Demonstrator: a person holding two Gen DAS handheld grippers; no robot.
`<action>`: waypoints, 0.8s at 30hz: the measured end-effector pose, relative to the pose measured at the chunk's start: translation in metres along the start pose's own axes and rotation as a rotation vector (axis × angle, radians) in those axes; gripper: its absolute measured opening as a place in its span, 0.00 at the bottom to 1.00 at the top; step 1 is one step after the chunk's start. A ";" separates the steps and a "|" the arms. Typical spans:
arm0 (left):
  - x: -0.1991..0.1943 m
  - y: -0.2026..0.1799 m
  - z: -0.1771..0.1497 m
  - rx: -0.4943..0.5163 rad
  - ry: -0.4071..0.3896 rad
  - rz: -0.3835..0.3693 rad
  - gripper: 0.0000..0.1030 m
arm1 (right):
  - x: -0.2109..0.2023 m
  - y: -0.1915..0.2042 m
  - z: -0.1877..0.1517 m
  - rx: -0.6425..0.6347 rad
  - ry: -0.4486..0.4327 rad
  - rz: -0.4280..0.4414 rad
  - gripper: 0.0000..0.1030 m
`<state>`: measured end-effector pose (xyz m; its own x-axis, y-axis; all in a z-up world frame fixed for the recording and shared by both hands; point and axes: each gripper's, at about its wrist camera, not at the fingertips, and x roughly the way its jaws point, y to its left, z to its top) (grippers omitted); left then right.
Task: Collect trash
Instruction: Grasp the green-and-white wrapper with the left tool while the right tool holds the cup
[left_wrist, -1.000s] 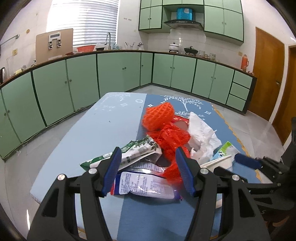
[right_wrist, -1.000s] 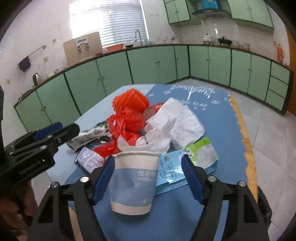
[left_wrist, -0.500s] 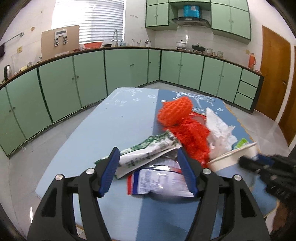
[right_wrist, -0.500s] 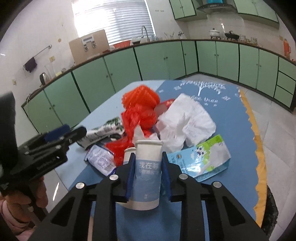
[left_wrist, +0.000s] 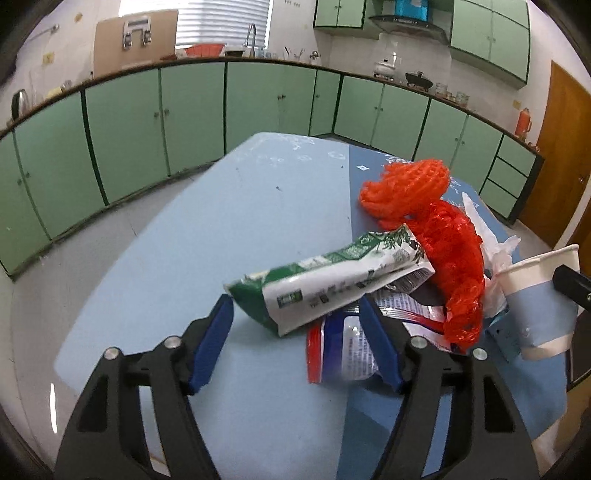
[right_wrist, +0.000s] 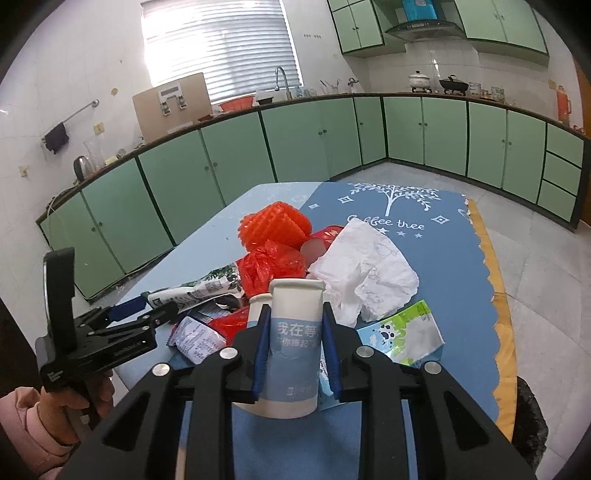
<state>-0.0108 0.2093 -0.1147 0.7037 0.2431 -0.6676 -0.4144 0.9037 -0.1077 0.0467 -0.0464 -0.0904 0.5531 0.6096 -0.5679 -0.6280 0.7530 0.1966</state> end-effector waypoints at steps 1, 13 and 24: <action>0.001 0.000 0.000 0.000 0.001 -0.011 0.56 | 0.001 0.000 0.000 0.000 0.002 -0.005 0.26; -0.013 -0.005 0.003 0.018 -0.045 -0.037 0.61 | 0.004 -0.004 0.000 0.007 0.018 -0.031 0.26; 0.015 0.020 0.012 -0.026 0.007 -0.125 0.74 | 0.004 -0.003 0.000 -0.007 0.022 -0.046 0.27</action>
<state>-0.0017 0.2351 -0.1184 0.7468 0.1270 -0.6529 -0.3387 0.9174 -0.2088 0.0508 -0.0458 -0.0931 0.5696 0.5688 -0.5934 -0.6058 0.7784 0.1647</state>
